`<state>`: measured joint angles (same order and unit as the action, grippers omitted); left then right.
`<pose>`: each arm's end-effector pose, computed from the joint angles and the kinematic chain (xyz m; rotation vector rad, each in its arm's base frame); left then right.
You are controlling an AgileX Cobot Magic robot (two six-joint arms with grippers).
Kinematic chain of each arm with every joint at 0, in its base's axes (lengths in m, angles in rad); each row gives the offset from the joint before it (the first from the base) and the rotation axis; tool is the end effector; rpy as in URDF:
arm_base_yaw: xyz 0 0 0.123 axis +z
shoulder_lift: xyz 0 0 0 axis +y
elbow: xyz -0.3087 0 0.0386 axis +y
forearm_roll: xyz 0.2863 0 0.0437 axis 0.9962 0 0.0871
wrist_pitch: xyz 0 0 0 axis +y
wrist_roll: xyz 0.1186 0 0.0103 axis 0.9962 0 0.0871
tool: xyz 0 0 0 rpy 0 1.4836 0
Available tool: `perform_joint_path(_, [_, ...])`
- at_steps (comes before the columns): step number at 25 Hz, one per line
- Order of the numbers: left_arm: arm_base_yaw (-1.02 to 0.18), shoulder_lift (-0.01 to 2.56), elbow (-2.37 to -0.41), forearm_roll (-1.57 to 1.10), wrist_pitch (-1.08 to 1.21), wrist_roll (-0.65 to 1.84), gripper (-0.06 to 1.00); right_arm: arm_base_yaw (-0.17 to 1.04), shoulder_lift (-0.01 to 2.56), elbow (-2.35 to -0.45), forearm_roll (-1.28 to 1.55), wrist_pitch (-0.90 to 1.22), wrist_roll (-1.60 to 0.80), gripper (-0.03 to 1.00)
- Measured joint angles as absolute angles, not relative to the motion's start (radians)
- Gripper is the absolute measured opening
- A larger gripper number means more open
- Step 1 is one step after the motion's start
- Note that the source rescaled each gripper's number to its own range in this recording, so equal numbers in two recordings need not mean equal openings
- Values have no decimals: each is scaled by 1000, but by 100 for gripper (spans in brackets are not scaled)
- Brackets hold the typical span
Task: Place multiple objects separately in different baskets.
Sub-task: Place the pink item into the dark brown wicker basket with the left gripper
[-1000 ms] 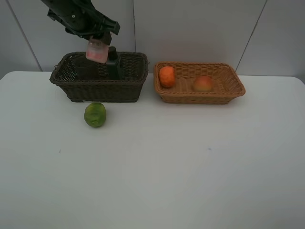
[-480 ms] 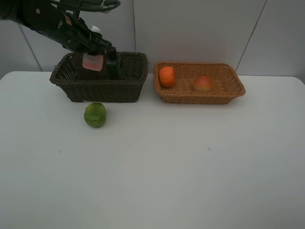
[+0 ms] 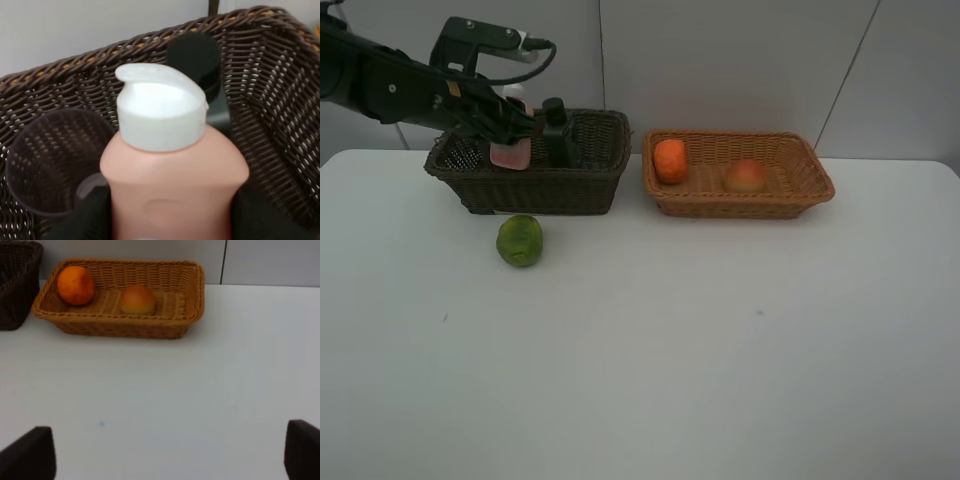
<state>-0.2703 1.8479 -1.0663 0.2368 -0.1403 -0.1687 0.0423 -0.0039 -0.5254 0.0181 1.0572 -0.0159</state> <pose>0.4389 -0.1256 0.1757 0.3758 2.0990 -0.1555 0.0237 0.0029 0.2918 -0.0596 2.0107 0.0384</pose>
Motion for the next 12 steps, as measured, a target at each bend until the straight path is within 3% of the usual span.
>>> perform_joint_path(9, [-270,1858,-1066,237,-163,-165,66,42,-4,-525,18,1057,-16,97])
perform_joint_path(12, [-270,1860,-1066,237,-165,-165,78,42,-4,-525,18,1057,-16,97])
